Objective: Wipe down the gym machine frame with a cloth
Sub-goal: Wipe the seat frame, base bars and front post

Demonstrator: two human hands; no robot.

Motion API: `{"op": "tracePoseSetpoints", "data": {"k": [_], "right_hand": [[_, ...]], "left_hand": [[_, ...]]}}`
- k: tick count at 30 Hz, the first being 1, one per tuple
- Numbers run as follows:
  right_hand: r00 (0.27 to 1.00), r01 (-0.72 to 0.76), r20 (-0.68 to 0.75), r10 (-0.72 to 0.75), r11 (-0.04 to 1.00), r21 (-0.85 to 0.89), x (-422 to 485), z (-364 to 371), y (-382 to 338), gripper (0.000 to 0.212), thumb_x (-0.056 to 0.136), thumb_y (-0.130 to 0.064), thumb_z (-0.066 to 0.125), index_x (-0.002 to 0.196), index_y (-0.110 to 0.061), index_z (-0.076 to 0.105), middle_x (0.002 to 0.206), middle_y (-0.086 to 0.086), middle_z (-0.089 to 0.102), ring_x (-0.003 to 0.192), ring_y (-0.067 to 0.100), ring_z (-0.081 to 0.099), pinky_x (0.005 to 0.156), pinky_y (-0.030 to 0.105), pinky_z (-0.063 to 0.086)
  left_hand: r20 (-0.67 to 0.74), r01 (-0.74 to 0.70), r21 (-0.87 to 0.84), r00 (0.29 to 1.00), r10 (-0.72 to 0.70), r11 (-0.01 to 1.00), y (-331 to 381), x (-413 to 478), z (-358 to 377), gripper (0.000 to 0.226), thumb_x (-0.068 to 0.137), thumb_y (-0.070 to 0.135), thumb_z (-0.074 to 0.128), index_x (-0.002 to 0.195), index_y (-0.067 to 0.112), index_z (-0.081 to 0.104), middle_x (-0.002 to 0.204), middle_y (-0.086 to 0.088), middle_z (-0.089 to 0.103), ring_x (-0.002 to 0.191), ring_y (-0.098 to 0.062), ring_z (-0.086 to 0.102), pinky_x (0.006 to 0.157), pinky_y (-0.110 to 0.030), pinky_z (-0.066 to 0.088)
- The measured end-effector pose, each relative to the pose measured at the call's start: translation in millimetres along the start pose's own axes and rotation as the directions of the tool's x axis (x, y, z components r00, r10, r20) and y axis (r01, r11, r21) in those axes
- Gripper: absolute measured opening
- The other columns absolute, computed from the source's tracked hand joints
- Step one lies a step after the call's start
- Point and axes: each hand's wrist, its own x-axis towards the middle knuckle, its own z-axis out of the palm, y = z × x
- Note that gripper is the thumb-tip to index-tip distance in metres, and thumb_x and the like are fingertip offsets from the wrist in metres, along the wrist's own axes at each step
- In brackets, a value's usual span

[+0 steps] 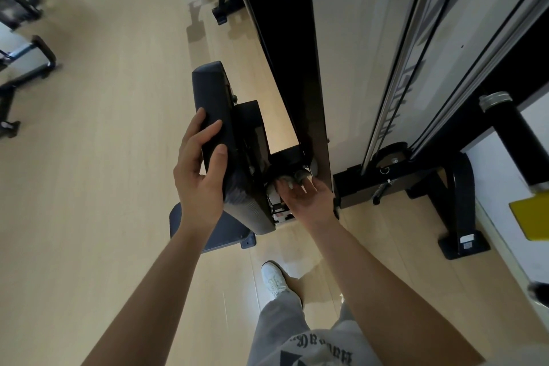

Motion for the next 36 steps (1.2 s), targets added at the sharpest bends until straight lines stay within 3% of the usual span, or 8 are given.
{"op": "tracePoseSetpoints", "data": {"k": [4,8,14,21,27,29,33,36], "right_hand": [[0.995,-0.091,-0.046,0.093,0.995,0.042,5.1,-6.4,-16.0,0.034,0.099,-0.023,0.045,0.119,-0.002,0.062,0.121,0.022,0.060,0.119,0.042,0.060,0.098,0.058,0.050],[0.991,-0.100,0.076,0.106,0.992,-0.076,7.9,-9.9,-5.4,0.014,0.086,-0.015,0.047,0.073,-0.012,0.052,0.071,0.011,0.052,0.065,0.030,0.055,0.082,0.042,0.052],[0.980,-0.195,-0.002,0.197,0.973,-0.124,22.5,-1.7,6.4,0.032,0.098,-0.037,0.043,0.113,-0.012,0.056,0.113,0.018,0.053,0.108,0.039,0.049,0.112,0.060,0.034],[0.965,-0.251,0.015,0.261,0.942,-0.221,21.6,12.6,-2.6,0.014,0.092,-0.013,0.044,0.088,-0.007,0.057,0.112,0.021,0.060,0.120,0.041,0.060,0.114,0.052,0.038],[0.963,-0.263,0.037,0.268,0.959,-0.102,14.3,15.5,-0.8,0.034,0.097,-0.012,0.050,0.128,0.001,0.056,0.127,0.029,0.064,0.115,0.044,0.063,0.087,0.057,0.054],[0.965,-0.262,0.007,0.264,0.961,-0.085,13.4,17.1,0.9,0.030,0.098,-0.013,0.050,0.123,0.002,0.057,0.126,0.028,0.064,0.113,0.042,0.064,0.083,0.054,0.056],[0.970,-0.236,-0.012,0.243,0.929,-0.286,15.5,14.0,-7.0,0.030,0.082,-0.029,0.080,0.089,-0.005,0.066,0.082,0.002,0.073,0.071,0.004,0.068,0.063,0.021,0.055],[0.990,-0.142,-0.031,0.138,0.968,-0.208,23.9,11.0,-19.1,0.024,0.093,-0.018,0.056,0.110,-0.003,0.061,0.122,0.017,0.067,0.113,0.029,0.065,0.103,0.048,0.050]], "left_hand": [[0.003,-0.001,-0.002,1.000,0.001,1.000,0.6,0.2,1.7,0.035,0.098,0.016,0.054,0.131,0.012,0.062,0.155,-0.003,0.047,0.146,-0.015,0.041,0.118,-0.051,0.037],[-0.009,-0.006,0.000,1.000,0.006,1.000,0.3,0.3,1.7,0.034,0.098,0.016,0.053,0.130,0.014,0.063,0.154,-0.003,0.047,0.146,-0.014,0.041,0.119,-0.051,0.036],[-0.001,-0.006,0.025,1.000,0.006,1.000,2.4,0.5,2.0,0.035,0.097,0.019,0.053,0.130,0.011,0.063,0.154,-0.004,0.047,0.145,-0.013,0.041,0.118,-0.052,0.037],[-0.006,-0.008,0.035,1.000,0.008,0.999,2.2,-0.2,4.6,0.036,0.097,0.015,0.052,0.131,0.009,0.062,0.154,-0.005,0.047,0.145,-0.014,0.041,0.117,-0.052,0.037],[-0.018,-0.017,0.033,1.000,0.018,0.999,0.5,0.1,3.7,0.037,0.096,0.016,0.052,0.131,0.008,0.062,0.154,-0.007,0.047,0.145,-0.016,0.042,0.116,-0.055,0.037],[-0.020,-0.009,0.034,1.000,0.009,0.999,0.6,-0.3,4.0,0.037,0.096,0.015,0.052,0.131,0.007,0.063,0.154,-0.006,0.047,0.145,-0.016,0.042,0.117,-0.055,0.037],[-0.031,0.003,0.049,1.000,-0.001,0.999,3.6,-2.7,4.3,0.036,0.097,0.012,0.052,0.131,0.006,0.063,0.154,-0.004,0.048,0.144,-0.013,0.043,0.117,-0.052,0.037],[-0.036,0.013,0.066,0.999,-0.011,0.998,6.4,-2.8,4.1,0.035,0.099,0.008,0.052,0.131,0.004,0.063,0.154,-0.004,0.047,0.143,-0.010,0.043,0.117,-0.049,0.038]]}}
